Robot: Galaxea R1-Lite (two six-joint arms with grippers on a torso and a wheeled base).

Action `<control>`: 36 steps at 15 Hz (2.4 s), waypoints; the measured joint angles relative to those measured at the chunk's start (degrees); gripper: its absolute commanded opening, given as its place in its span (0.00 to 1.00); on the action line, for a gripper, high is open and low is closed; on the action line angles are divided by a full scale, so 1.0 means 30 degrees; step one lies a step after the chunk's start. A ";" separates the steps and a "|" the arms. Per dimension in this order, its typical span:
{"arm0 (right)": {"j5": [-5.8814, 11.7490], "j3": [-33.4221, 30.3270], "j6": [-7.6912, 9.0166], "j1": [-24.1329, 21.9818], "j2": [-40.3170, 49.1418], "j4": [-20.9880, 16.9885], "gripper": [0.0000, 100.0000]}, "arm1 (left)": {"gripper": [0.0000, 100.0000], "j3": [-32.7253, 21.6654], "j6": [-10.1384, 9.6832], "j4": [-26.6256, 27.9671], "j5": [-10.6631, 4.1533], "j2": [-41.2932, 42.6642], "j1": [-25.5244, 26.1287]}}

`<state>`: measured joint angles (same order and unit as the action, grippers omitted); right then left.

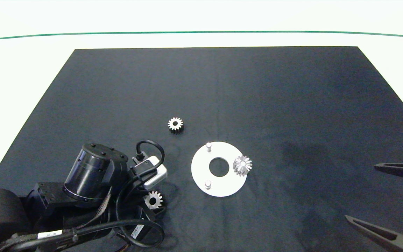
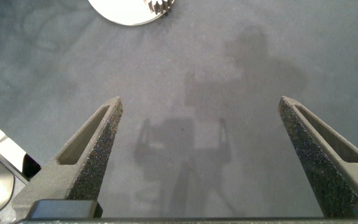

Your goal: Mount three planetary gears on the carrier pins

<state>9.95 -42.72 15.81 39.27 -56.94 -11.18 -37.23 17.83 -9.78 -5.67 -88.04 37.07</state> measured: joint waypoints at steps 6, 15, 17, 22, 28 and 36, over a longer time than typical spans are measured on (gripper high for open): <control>0.0000 0.0000 0.0000 0.0000 0.0016 -0.0004 1.00 | 0.19 -0.0325 -0.0996 -0.0110 -0.0240 0.0479 0.1341; -0.0008 -0.0146 0.0866 0.0000 0.0792 0.0000 1.00 | 0.19 -0.4202 -0.1061 0.2979 -0.0297 0.0305 0.2966; -0.0020 -0.0146 0.0983 0.0020 0.1187 0.0000 1.00 | 0.19 -0.5035 -0.1178 0.3048 -0.0297 -0.0293 0.3352; -0.0028 -0.0114 0.1280 0.0033 0.2024 -0.0020 1.00 | 0.19 -0.6949 -0.1382 0.3076 -0.1837 -0.2186 0.4344; -0.0020 -0.0102 0.1333 0.0028 0.2410 -0.0041 1.00 | 0.19 -0.8769 -0.1353 0.5445 -0.2206 -0.3096 0.4519; -0.0008 -0.0057 0.1369 0.0028 0.2446 -0.0037 1.00 | 0.19 -0.9436 -0.1361 0.5526 -0.2243 -0.3507 0.5234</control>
<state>9.92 -42.89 19.92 39.35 -49.60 -11.29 -65.54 13.75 6.80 -12.40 -98.56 52.77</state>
